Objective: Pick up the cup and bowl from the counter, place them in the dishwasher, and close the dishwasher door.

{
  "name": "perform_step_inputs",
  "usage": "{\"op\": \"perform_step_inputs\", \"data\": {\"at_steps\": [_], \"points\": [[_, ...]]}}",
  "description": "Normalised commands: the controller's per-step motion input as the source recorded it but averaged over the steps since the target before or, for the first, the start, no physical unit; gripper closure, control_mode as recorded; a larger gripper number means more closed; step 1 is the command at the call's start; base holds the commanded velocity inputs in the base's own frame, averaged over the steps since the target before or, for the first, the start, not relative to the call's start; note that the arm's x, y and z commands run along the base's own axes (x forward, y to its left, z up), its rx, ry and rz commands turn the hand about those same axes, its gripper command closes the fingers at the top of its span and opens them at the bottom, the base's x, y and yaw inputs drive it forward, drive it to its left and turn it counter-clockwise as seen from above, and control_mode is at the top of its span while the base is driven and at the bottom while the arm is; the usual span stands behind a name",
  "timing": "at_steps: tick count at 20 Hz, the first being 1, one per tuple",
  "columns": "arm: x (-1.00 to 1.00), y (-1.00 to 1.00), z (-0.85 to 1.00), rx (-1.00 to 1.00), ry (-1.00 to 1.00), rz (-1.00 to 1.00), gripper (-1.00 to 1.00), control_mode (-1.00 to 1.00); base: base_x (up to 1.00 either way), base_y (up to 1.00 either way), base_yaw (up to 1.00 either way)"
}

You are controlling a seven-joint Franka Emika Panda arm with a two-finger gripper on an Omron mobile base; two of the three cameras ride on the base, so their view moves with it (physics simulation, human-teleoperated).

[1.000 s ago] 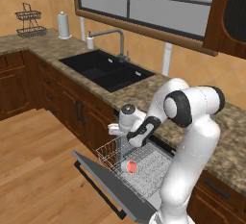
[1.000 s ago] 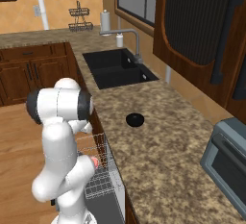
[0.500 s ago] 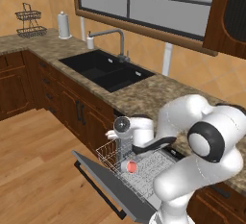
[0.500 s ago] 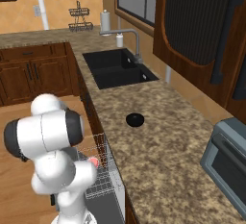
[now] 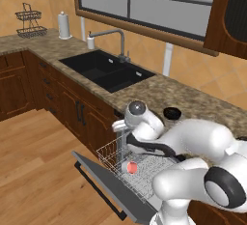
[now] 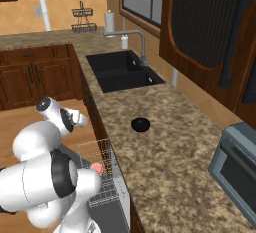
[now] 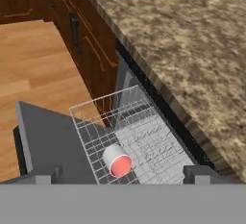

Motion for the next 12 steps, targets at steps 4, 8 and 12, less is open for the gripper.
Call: {"op": "perform_step_inputs", "data": {"at_steps": [4, 8, 12], "points": [[0.00, -0.07, 1.00, 0.00, 0.36, 0.21, -1.00, -1.00, 0.00, 0.00, 0.00], [0.00, -0.06, 0.41, -0.07, 0.35, 0.02, -1.00, -1.00, 0.00, 0.00, 0.00], [0.01, -0.40, 0.00, -0.05, 0.15, 0.00, -1.00, -1.00, 0.00, 0.00, 0.00]]}}
